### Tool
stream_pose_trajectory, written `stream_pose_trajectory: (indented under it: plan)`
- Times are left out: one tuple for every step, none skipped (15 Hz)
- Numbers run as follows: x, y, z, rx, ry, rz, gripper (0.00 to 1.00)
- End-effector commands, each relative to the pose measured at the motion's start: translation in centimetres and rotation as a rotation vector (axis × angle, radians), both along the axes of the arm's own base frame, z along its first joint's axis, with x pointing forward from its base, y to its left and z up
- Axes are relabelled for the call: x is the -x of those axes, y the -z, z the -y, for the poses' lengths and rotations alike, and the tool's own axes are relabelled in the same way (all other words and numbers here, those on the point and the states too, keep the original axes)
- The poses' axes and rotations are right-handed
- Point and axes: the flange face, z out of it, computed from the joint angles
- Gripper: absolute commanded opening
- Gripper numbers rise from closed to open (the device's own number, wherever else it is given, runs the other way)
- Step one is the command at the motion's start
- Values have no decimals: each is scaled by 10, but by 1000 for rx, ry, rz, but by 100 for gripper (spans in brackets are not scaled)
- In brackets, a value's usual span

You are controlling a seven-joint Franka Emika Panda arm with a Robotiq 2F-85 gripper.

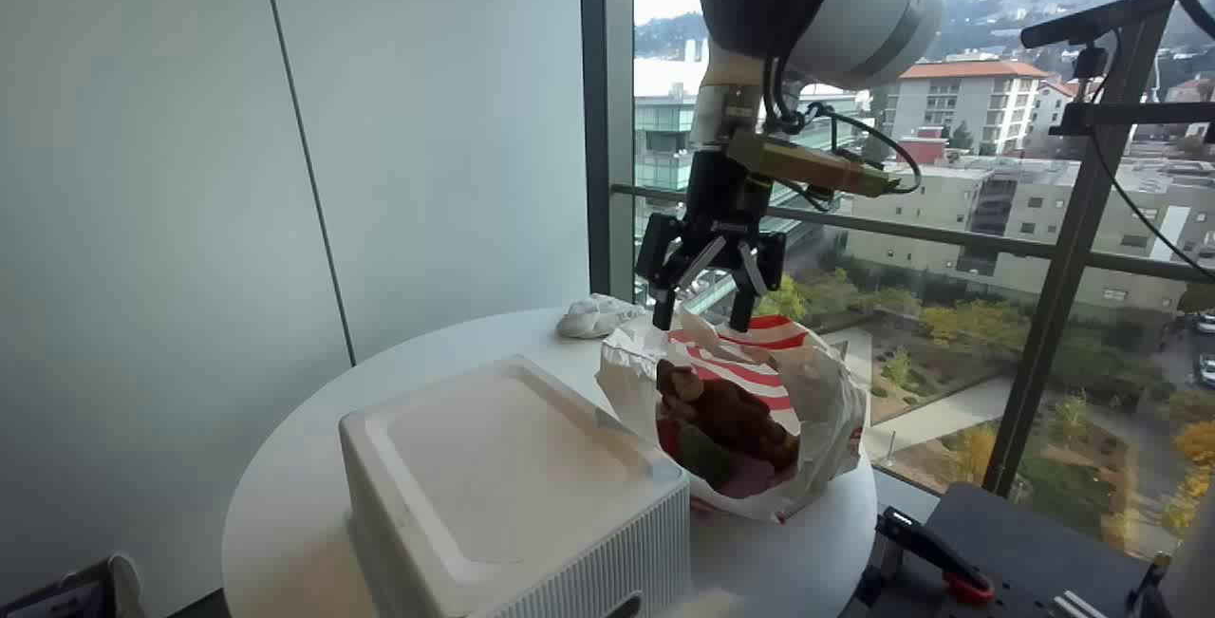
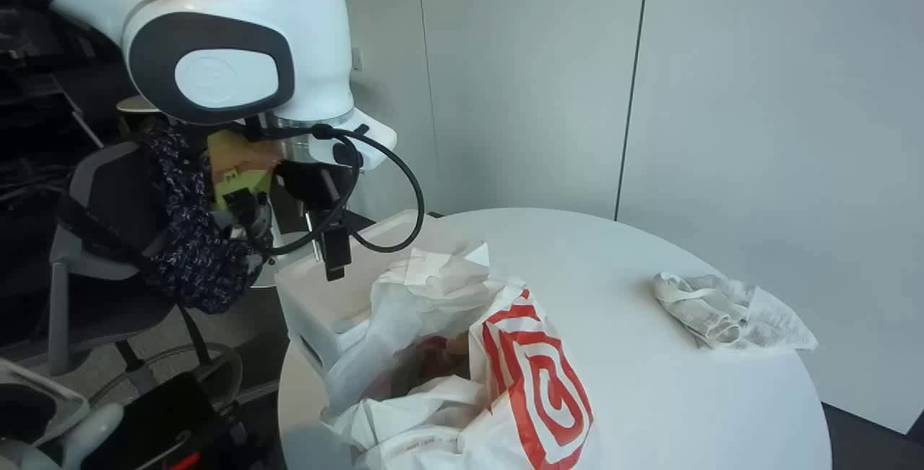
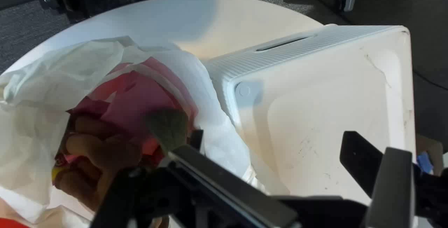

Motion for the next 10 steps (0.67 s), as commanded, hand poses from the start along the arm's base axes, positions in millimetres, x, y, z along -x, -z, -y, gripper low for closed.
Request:
stream_pose_trajectory:
  plan:
    - [-1,-1,0,0,0,1,100]
    - [-1,-2,0,0,0,4,100]
    - [-2,-3,0,0,0,6,100]
    - [-2,-3,0,0,0,6,100]
    - [-2,-3,0,0,0,6,100]
    - [-4,4,1,14,8,10,100]
    - [-7,12,3,33,27,5,100]
    - [-10,27,9,60,81,-3,100]
    - [-13,38,16,93,123,-1,100]
    - [-15,49,24,116,168,-9,100]
